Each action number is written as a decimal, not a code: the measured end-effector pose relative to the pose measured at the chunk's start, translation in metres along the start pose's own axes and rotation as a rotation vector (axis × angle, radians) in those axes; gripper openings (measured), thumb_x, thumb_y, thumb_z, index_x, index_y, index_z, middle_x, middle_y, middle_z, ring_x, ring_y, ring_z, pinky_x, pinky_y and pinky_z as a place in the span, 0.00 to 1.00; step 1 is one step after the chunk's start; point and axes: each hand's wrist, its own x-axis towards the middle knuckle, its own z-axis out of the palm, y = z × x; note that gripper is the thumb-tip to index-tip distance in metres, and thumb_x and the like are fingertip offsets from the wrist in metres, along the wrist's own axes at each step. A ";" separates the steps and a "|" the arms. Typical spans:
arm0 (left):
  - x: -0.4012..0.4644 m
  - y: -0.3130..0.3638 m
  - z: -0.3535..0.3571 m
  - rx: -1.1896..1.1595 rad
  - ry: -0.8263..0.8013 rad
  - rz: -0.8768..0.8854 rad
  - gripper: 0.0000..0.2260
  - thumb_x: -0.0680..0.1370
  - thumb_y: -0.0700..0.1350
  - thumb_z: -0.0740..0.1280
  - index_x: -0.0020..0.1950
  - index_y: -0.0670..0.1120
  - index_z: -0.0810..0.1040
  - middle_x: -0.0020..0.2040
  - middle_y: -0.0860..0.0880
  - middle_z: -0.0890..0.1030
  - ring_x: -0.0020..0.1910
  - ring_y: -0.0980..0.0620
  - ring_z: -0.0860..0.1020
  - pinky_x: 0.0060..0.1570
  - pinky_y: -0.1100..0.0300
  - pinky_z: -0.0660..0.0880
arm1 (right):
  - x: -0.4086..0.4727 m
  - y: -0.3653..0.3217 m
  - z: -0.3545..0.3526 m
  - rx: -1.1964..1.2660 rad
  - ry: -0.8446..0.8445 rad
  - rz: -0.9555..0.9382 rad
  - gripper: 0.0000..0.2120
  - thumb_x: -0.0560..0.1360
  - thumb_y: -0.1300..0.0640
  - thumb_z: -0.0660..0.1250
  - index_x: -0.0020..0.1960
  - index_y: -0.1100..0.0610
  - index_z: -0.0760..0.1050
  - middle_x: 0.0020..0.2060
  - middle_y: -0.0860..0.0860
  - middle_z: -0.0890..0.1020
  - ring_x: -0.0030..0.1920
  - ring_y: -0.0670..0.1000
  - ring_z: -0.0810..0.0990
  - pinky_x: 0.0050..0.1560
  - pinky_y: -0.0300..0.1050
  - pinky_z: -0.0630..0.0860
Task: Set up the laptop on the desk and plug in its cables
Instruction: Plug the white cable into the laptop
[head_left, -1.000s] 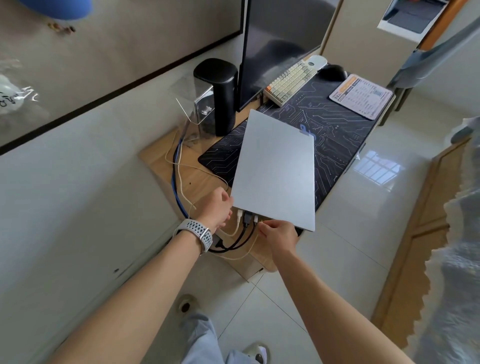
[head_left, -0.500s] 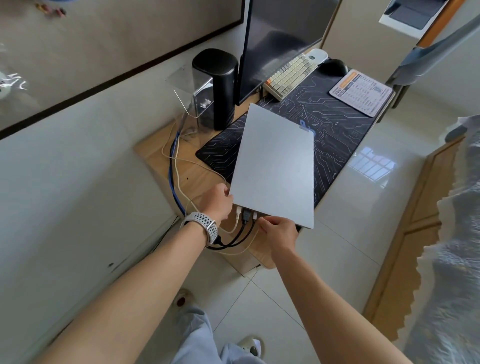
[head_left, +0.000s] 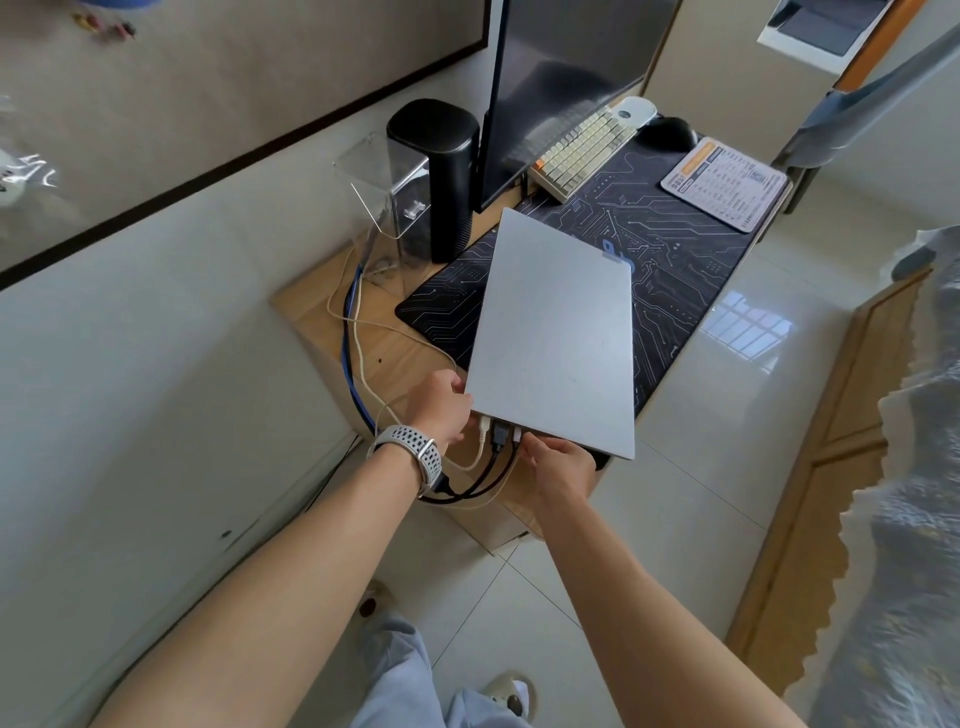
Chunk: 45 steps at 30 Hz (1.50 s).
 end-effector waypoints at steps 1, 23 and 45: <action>0.000 0.000 0.000 -0.007 -0.005 0.005 0.11 0.80 0.38 0.62 0.63 0.42 0.74 0.52 0.46 0.78 0.40 0.52 0.78 0.44 0.50 0.83 | 0.000 0.002 0.000 0.028 0.001 0.007 0.05 0.70 0.60 0.75 0.37 0.59 0.80 0.36 0.52 0.85 0.43 0.52 0.84 0.52 0.48 0.80; 0.064 0.029 -0.019 0.090 -0.442 -0.027 0.09 0.81 0.40 0.61 0.58 0.40 0.75 0.54 0.46 0.78 0.51 0.49 0.75 0.41 0.60 0.71 | 0.015 -0.043 -0.022 -1.489 -0.152 -0.953 0.34 0.75 0.40 0.65 0.76 0.52 0.59 0.74 0.50 0.63 0.64 0.54 0.75 0.53 0.48 0.77; 0.047 0.078 -0.032 0.461 -0.176 0.224 0.17 0.75 0.55 0.66 0.56 0.46 0.67 0.59 0.43 0.69 0.56 0.39 0.73 0.56 0.45 0.76 | -0.005 -0.093 -0.046 -0.986 -0.110 -0.701 0.46 0.72 0.39 0.69 0.79 0.52 0.47 0.79 0.52 0.49 0.72 0.55 0.66 0.69 0.54 0.66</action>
